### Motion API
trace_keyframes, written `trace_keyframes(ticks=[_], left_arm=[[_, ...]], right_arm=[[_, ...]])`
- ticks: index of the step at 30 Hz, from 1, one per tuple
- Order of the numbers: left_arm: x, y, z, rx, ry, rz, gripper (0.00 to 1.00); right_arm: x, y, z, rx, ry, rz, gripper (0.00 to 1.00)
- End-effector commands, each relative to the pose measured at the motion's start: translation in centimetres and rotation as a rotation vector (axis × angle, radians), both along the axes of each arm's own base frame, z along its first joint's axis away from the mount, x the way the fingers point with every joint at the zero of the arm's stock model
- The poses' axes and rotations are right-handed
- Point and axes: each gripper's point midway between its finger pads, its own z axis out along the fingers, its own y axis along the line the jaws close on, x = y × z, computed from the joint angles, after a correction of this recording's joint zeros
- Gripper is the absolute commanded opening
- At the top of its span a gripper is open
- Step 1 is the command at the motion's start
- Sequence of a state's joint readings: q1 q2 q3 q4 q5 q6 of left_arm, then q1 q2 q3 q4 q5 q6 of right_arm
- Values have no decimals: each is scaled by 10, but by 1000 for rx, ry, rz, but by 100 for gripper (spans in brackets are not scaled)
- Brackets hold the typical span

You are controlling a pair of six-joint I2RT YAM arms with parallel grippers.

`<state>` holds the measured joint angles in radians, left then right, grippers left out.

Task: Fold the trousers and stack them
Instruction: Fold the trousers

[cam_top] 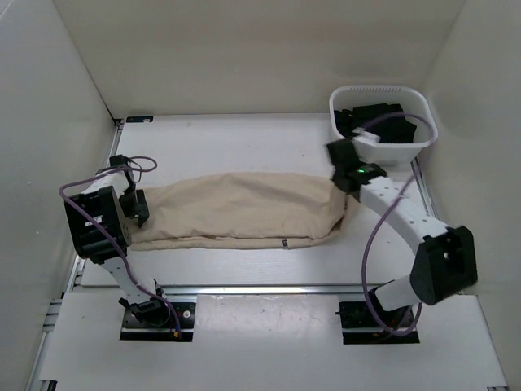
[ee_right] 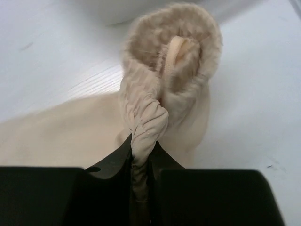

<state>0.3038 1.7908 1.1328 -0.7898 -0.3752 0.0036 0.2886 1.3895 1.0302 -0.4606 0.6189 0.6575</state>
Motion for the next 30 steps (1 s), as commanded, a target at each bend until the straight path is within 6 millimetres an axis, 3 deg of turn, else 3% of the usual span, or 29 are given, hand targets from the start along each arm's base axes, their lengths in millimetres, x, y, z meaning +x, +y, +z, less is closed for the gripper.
trace_keyframes(ticks=[1,2,3,4,5,6,7,11,12,14,17,18,20,21,22,23,25,26,27,28,29,30], left_arm=[[1,-8,-2,-27,-6,-12,100],[1,-8,-2,-27,-6,-12,100],[0,-8,-5,-30,4,-12,100],[-1,-7,-5,-20,7,-10,100],[-1,-7,-5,-20,7,-10,100],[-1,-7,-5,-20,7,-10,100],[-1,-5,-4,-11,10,-9,100],[1,-3,-4,-1,10,-7,100],[1,-3,-4,-1,10,-7,100],[4,-2,-2,1,1,-7,100],[4,-2,-1,1,1,-7,100],[4,-2,-1,1,1,-7,100],[3,-1,-4,7,12,-6,100],[3,-1,-4,7,12,-6,100],[3,-1,-4,7,12,-6,100],[3,1,-3,16,15,-4,100],[6,2,-1,19,6,-4,100],[6,2,2,21,-3,-4,100],[10,3,4,25,-13,-4,100],[10,3,4,25,-13,-4,100],[11,3,7,28,-23,-4,100],[11,3,8,28,-23,-4,100]], right_arm=[[-2,104,38,-199,-6,293,0],[-4,135,43,-201,-20,334,0],[-19,180,51,-231,-51,417,0],[-23,204,33,-290,1,459,0],[-26,227,36,-297,-8,489,0],[-32,272,61,-233,-73,536,0],[-34,286,38,-299,-16,552,0],[-41,361,22,-247,4,677,0],[-50,379,8,-273,23,740,0],[-61,410,0,-214,32,834,0],[-67,425,-23,-141,89,902,0],[-79,436,-31,-92,131,978,1],[-95,456,-41,-52,178,1168,18],[-108,472,-49,-20,193,1265,33],[-126,489,-36,-14,177,1405,60],[-129,495,-34,-40,160,1448,70],[-131,496,0,-68,96,1507,86],[-137,501,25,-81,37,1554,86],[-137,494,63,-85,-37,1526,86],[-133,487,82,-88,-88,1496,86],[-135,462,91,-78,-98,1429,86],[-123,444,92,-81,-115,1346,80]])
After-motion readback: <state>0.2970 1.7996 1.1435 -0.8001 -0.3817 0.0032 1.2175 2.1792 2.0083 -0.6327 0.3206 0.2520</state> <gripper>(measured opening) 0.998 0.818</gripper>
